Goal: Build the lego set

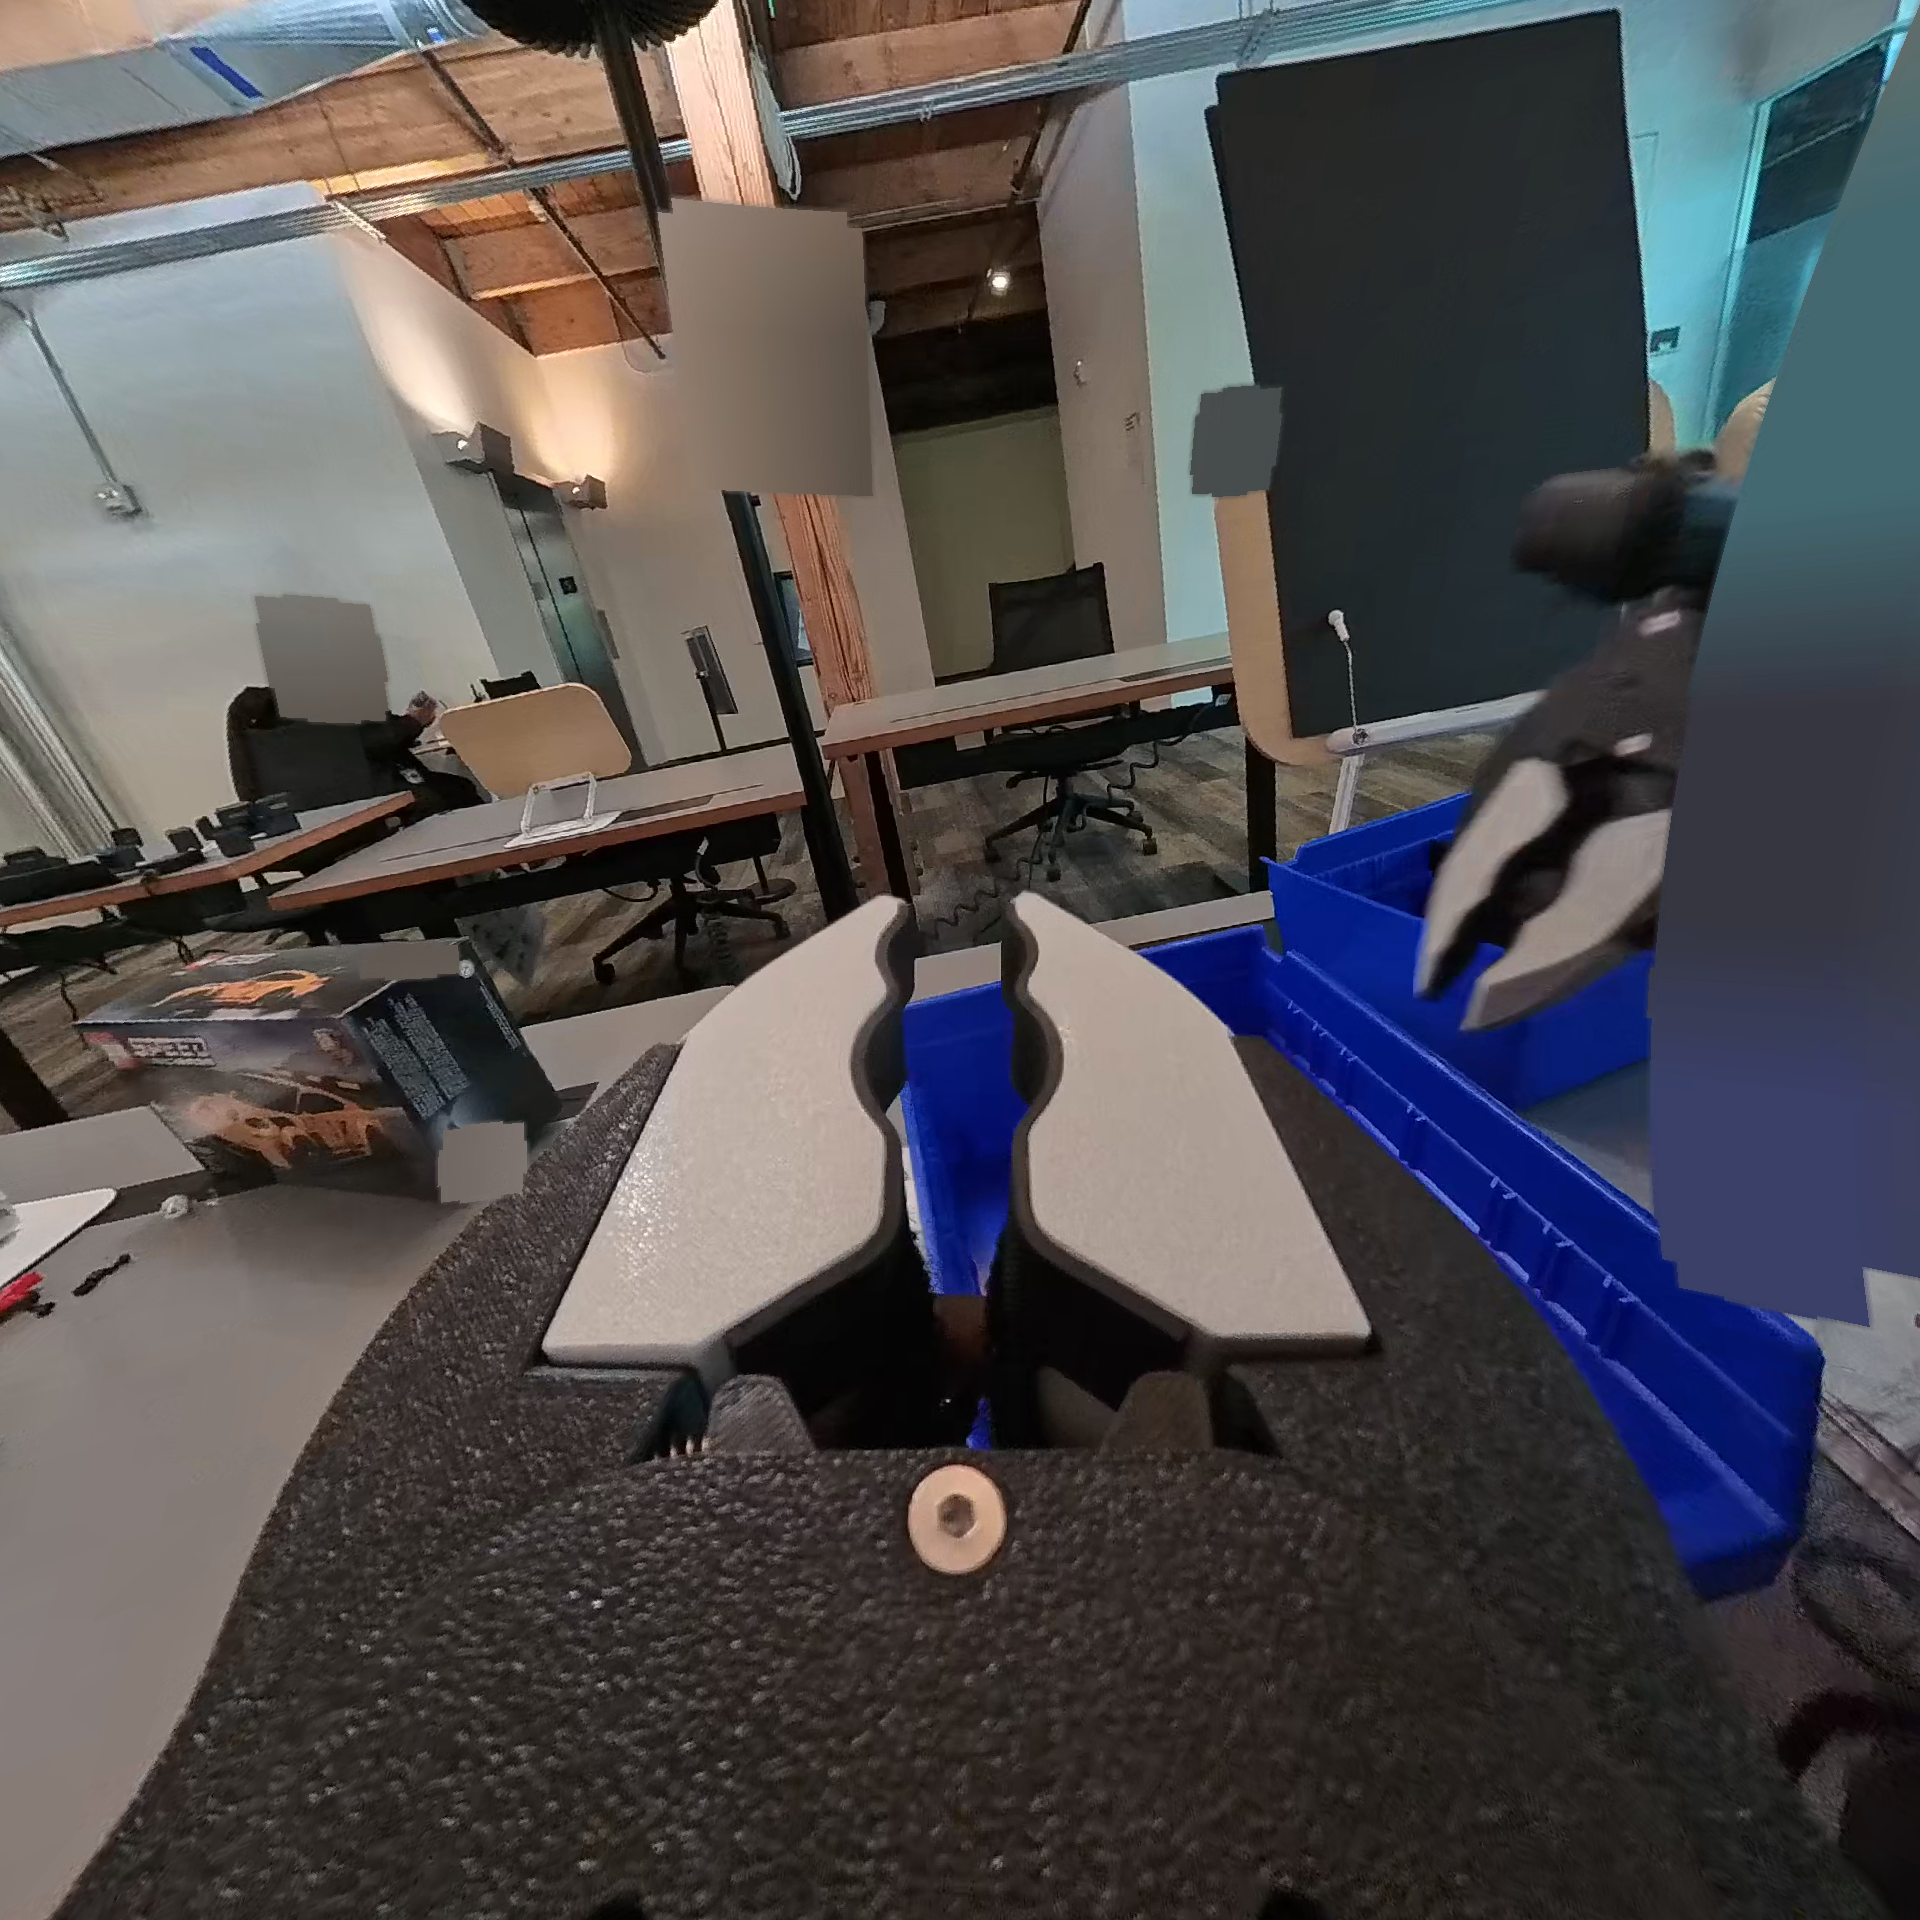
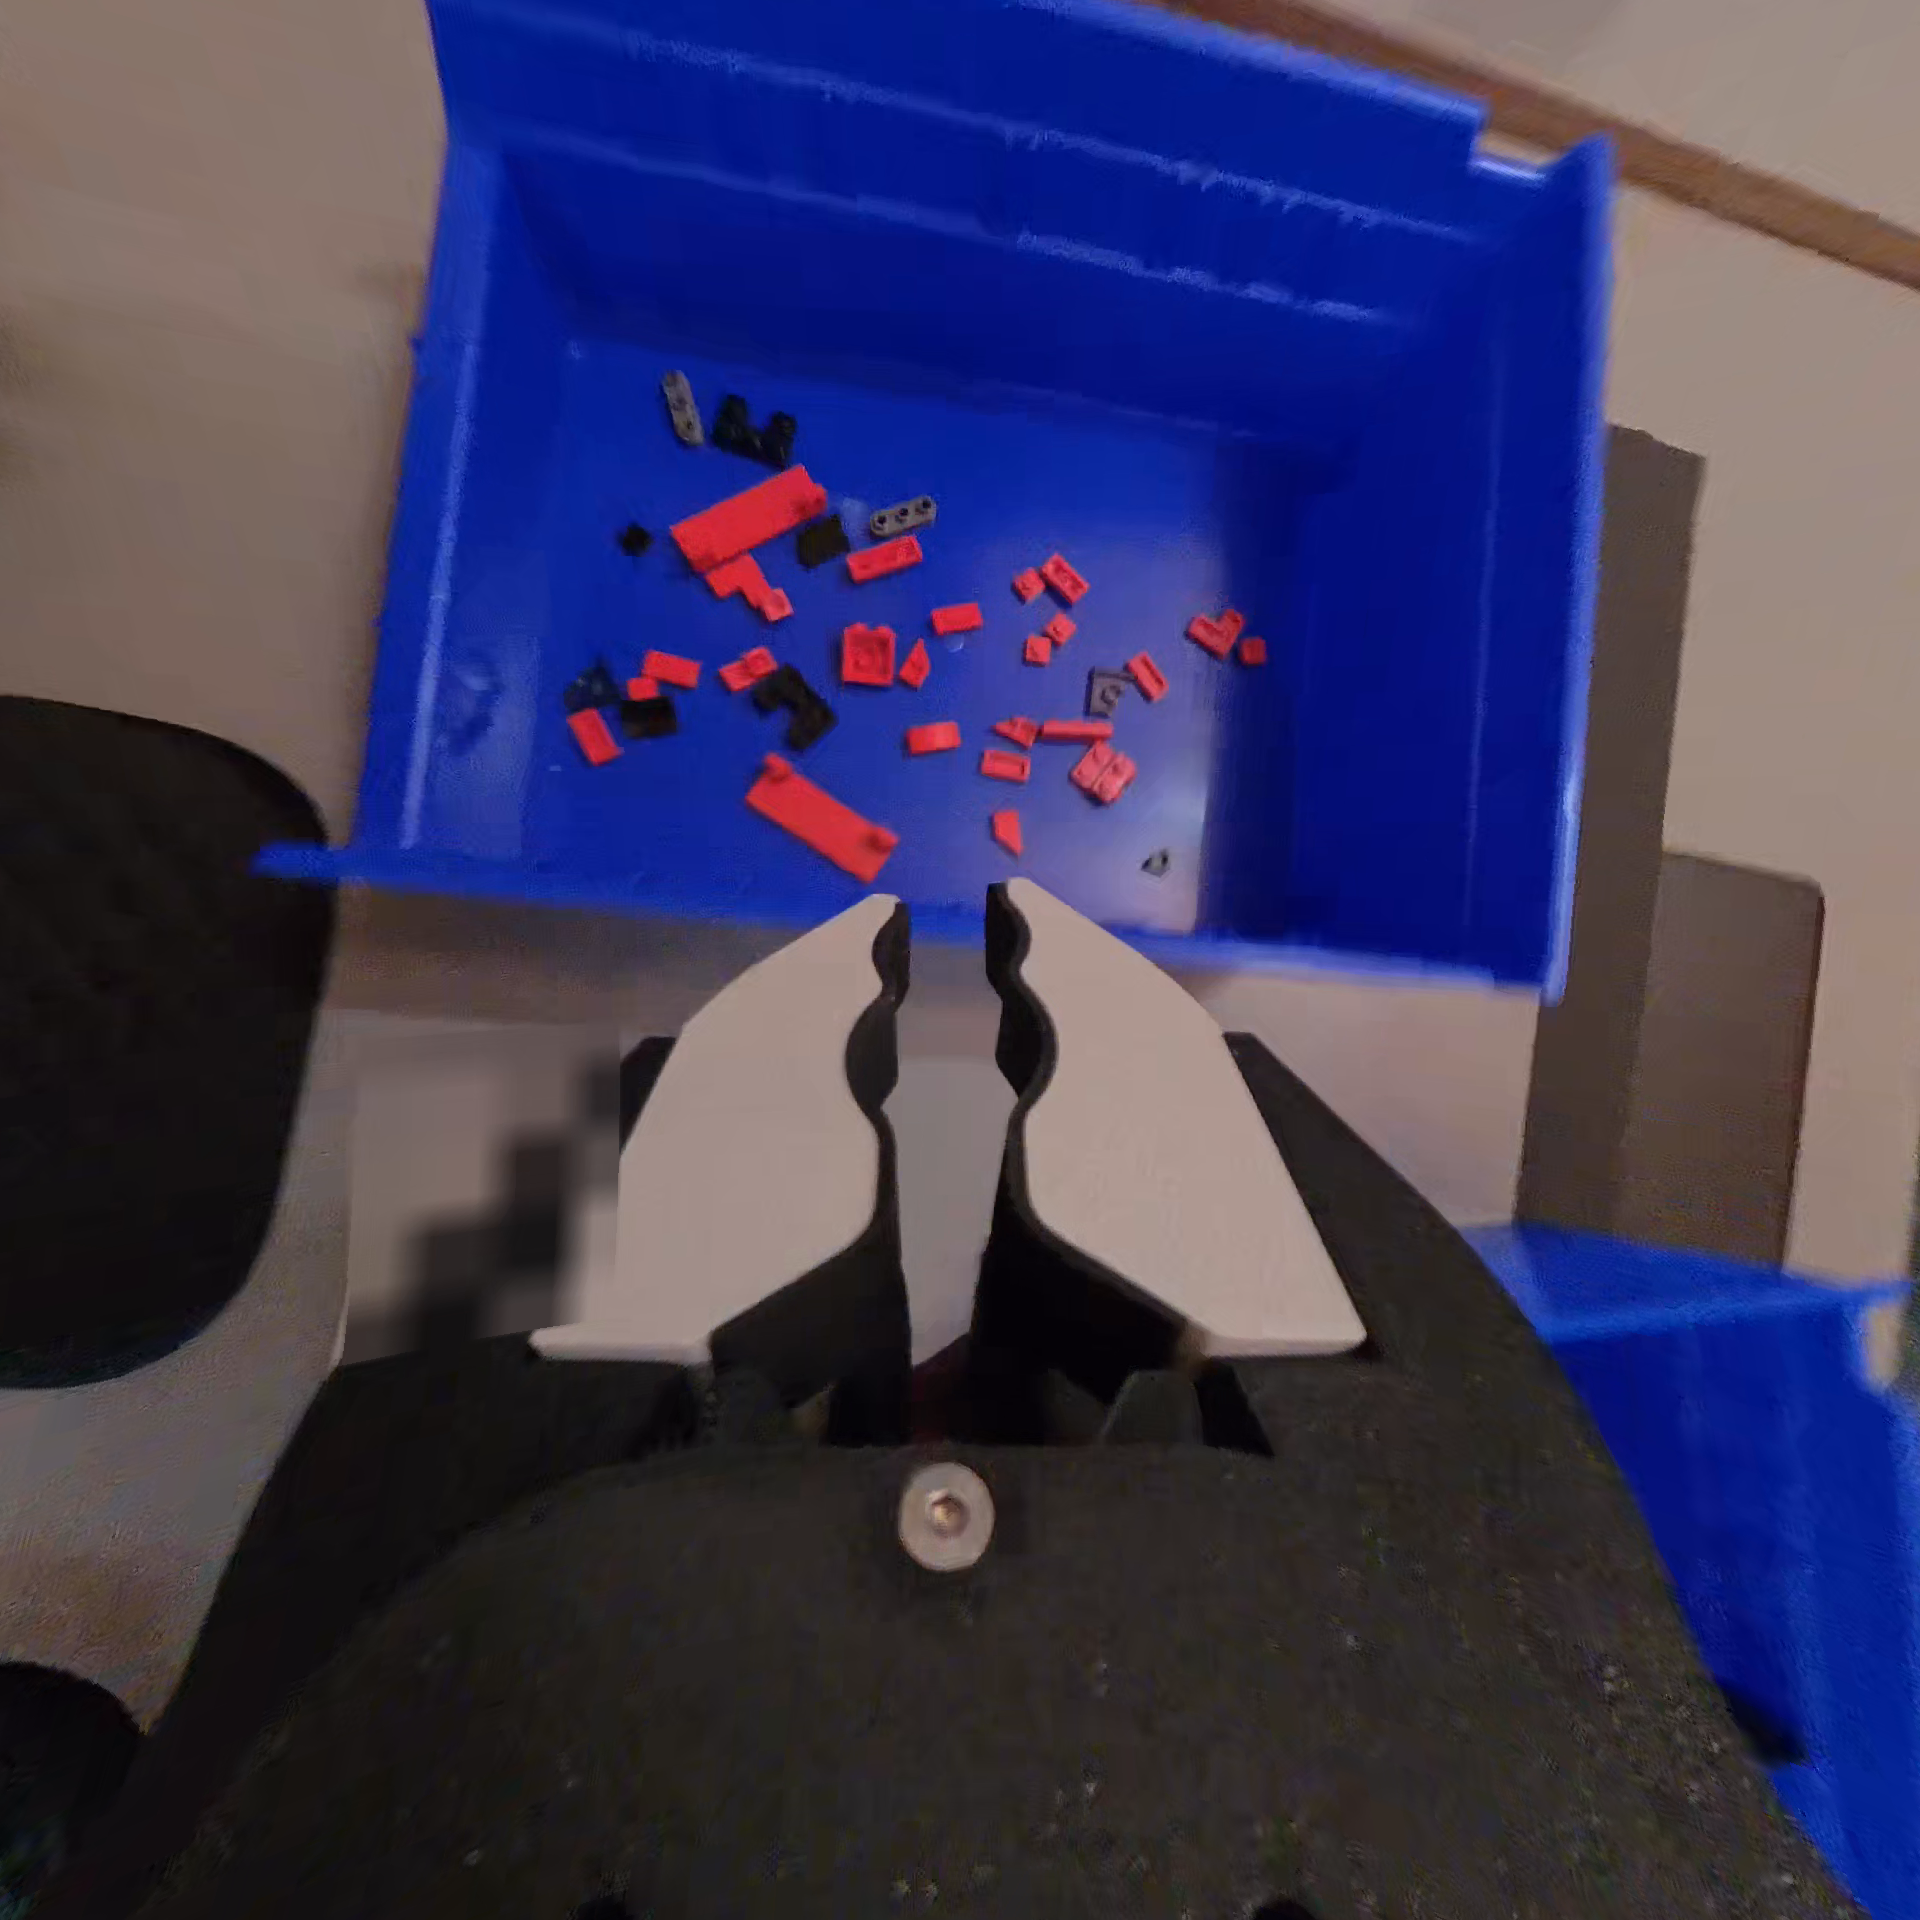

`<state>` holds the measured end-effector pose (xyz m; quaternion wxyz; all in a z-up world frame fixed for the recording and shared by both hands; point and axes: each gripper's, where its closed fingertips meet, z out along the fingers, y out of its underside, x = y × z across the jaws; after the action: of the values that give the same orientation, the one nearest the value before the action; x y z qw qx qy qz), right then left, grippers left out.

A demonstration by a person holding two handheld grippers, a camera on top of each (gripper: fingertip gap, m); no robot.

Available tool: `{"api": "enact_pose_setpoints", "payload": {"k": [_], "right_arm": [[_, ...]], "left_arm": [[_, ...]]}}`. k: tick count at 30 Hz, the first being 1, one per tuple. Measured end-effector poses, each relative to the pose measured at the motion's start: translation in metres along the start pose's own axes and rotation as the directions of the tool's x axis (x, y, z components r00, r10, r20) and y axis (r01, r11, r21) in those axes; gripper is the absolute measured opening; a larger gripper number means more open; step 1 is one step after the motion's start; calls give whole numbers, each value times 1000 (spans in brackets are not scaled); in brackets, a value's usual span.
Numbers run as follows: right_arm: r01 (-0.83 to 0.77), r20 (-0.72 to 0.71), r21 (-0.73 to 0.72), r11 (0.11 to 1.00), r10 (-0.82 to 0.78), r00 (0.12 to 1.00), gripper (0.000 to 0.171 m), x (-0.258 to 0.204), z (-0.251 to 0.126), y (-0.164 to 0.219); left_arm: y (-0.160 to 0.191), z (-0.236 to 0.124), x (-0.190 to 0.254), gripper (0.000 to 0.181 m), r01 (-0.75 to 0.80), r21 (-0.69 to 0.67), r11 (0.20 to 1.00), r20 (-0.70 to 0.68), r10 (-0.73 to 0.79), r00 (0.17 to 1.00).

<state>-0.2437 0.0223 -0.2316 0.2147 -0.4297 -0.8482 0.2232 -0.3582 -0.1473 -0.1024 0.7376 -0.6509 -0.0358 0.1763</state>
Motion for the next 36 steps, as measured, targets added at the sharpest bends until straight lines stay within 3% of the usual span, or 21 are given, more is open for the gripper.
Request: {"api": "enact_pose_setpoints", "payload": {"k": [3,6,8,11,23,29,32,36], "right_arm": [[170,124,-281,945,-140,982,12,7,50,-10],[260,253,-559,787,-137,958,11,13,87,13],[251,279,-668,701,-77,957,12,17,102,28],[220,277,-735,642,-12,961,17,21,114,45],[256,254,-755,603,-91,963,18,24,121,48],[291,264,-761,580,-133,955,8,24,122,48],[281,264,-711,645,-127,956,8,22,115,36],[156,240,-467,870,-45,970,8,14,71,-11]], "left_arm": [[0,-4,-7,15,22,21,1000,9,-22,1000],[1,-6,-13,14,50,37,998,11,-51,999],[4,-9,-19,14,63,39,997,19,-64,998],[4,-12,-26,14,97,62,993,27,-99,995],[1,-14,-27,14,112,83,990,30,-114,993],[4,-12,-28,14,117,77,990,28,-120,992],[5,-12,-28,14,118,76,990,28,-121,992],[6,-11,-28,14,118,69,991,27,-120,992]]}}
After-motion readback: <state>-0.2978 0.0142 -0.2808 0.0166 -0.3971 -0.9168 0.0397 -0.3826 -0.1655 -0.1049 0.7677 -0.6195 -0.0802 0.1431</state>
